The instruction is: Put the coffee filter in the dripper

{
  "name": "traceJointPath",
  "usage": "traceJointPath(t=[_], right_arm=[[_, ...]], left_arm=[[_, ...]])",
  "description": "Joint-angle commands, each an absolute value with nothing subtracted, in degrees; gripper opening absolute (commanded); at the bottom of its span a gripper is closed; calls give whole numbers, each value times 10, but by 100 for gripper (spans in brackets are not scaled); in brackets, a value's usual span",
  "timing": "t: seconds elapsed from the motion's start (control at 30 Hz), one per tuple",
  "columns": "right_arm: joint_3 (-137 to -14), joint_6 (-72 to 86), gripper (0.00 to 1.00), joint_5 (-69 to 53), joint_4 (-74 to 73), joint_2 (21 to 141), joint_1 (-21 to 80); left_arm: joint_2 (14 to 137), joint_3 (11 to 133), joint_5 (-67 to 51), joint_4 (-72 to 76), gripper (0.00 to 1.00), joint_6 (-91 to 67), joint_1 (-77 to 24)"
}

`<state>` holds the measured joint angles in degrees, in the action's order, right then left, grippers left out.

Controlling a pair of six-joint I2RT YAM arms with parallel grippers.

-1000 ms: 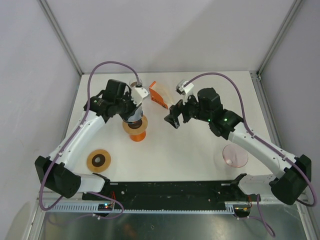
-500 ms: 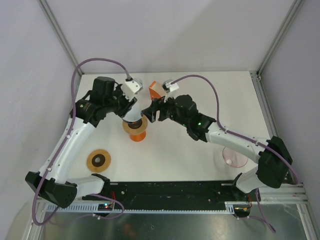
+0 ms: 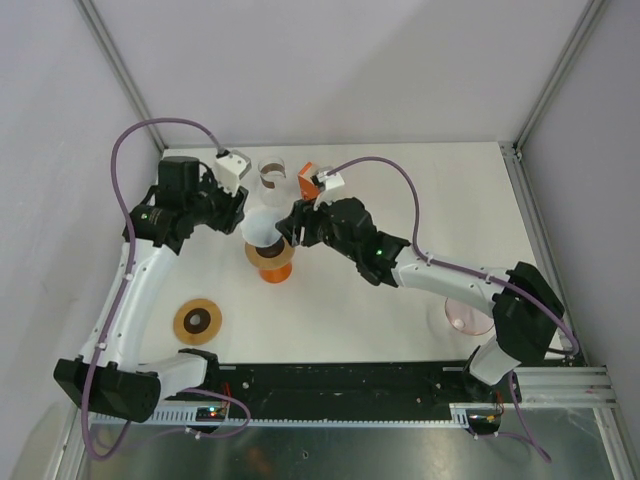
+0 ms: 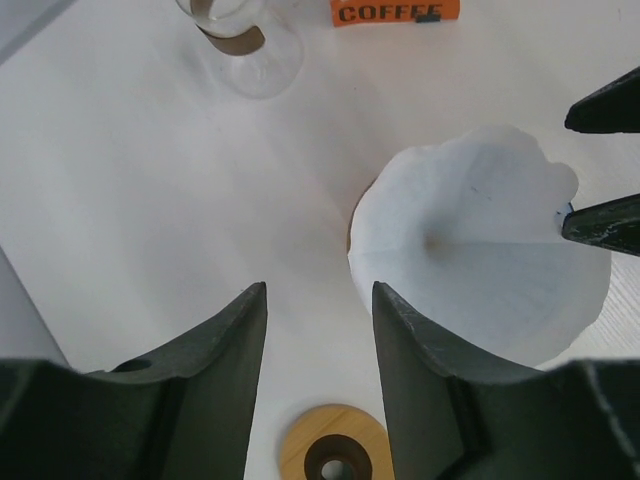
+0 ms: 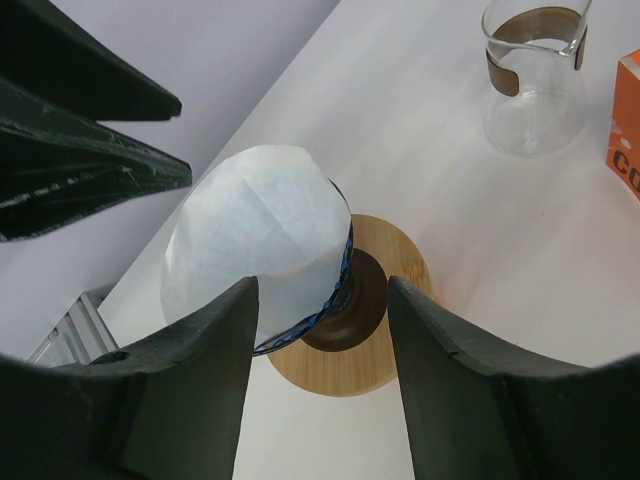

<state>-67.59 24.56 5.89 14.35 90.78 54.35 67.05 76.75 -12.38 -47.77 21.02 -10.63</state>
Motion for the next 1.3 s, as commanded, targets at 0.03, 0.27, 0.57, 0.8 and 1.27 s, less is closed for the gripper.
traceJointPath(t=[0.03, 0.27, 0.57, 0.8, 1.27], right_arm=[[-704, 255, 58, 73, 166, 922, 545], [-705, 253, 57, 75, 150, 924, 541], [-705, 236, 57, 82, 144, 902, 536], [-720, 192, 60, 131, 124, 854, 534], [-758, 174, 69, 154, 106, 910, 575]], left_arm=[[658, 740, -154, -451, 50, 201, -96], [656, 718, -167, -445, 49, 205, -96], [652, 728, -175, -444, 49, 207, -96], [648, 747, -165, -444, 51, 211, -96], [632, 736, -146, -444, 47, 218, -93]])
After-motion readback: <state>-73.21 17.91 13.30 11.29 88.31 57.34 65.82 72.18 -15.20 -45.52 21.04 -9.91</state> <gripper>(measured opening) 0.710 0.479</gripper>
